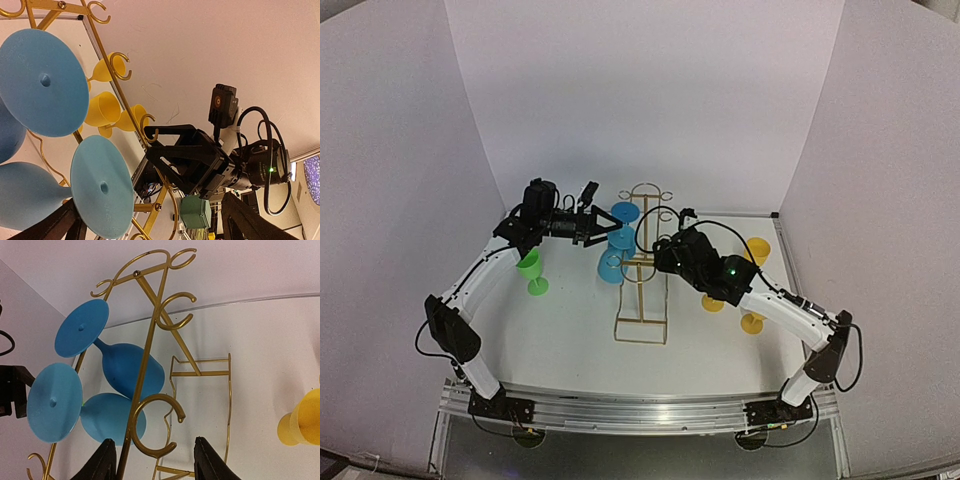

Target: Take the wine glass off the wine glass rack

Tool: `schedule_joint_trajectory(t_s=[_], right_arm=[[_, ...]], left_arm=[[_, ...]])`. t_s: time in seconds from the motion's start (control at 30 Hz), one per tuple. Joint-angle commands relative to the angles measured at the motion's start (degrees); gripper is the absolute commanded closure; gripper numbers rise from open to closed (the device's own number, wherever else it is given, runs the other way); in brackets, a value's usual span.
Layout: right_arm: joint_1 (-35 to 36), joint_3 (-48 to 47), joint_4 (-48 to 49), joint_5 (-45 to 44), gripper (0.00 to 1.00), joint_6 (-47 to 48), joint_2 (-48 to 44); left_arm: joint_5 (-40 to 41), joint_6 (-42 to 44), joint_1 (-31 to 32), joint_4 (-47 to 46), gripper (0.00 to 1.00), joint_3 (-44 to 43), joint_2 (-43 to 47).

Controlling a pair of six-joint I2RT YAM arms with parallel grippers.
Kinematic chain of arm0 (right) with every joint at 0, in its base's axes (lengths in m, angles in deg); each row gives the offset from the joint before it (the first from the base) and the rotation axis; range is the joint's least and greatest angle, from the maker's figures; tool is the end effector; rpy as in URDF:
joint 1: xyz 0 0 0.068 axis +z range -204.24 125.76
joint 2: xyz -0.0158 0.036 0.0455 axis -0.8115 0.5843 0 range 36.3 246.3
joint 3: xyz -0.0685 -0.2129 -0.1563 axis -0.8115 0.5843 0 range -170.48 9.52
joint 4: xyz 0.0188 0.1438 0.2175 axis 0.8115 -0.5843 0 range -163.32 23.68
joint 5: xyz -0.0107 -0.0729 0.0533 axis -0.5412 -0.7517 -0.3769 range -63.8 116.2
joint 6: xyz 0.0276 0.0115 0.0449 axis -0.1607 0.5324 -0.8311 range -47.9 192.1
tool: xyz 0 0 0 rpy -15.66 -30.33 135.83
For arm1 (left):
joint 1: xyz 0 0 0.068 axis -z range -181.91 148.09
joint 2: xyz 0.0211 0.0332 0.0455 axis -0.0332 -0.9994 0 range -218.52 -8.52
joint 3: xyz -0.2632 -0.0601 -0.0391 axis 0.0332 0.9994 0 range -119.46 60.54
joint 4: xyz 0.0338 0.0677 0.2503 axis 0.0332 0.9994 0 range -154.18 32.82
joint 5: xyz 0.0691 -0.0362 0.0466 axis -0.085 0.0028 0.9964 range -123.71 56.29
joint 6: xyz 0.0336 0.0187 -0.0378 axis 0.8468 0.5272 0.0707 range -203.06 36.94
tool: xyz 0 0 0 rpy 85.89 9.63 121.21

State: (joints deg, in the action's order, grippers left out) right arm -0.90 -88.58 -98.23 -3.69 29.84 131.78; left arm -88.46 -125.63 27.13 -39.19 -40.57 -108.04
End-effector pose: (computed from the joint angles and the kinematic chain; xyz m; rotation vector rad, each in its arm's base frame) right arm 0.2404 0.2932 0.3961 0.1194 2.0437 0.5150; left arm 0.3301 -0.2165 0.4030 0.4634 2.1780 -1.6954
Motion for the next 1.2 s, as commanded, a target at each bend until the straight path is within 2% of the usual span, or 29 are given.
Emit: schedule_joint_trajectory(t_s=[0.0,0.53,0.83,1.17], right_arm=[[-1.81,0.63,-8.87,-2.49,0.53,1.00,1.26],[-1.82,-0.86,-9.31,-1.89,0.53,2.09,2.07],[-1.92,-0.89,-9.78,-1.93,0.53,2.11,2.08],[-2.11,-0.91,-10.44,-1.69,0.53,2.04,2.34]], left_arm=[[10.14,-0.05,-2.13,18.74,0.07,5.95,-5.88],[14.49,5.02,-2.69,25.08,0.07,8.23,-5.60],[6.62,2.19,-3.71,21.48,0.07,-1.12,-4.56],[3.38,2.48,-5.73,21.95,0.08,0.62,-2.54]])
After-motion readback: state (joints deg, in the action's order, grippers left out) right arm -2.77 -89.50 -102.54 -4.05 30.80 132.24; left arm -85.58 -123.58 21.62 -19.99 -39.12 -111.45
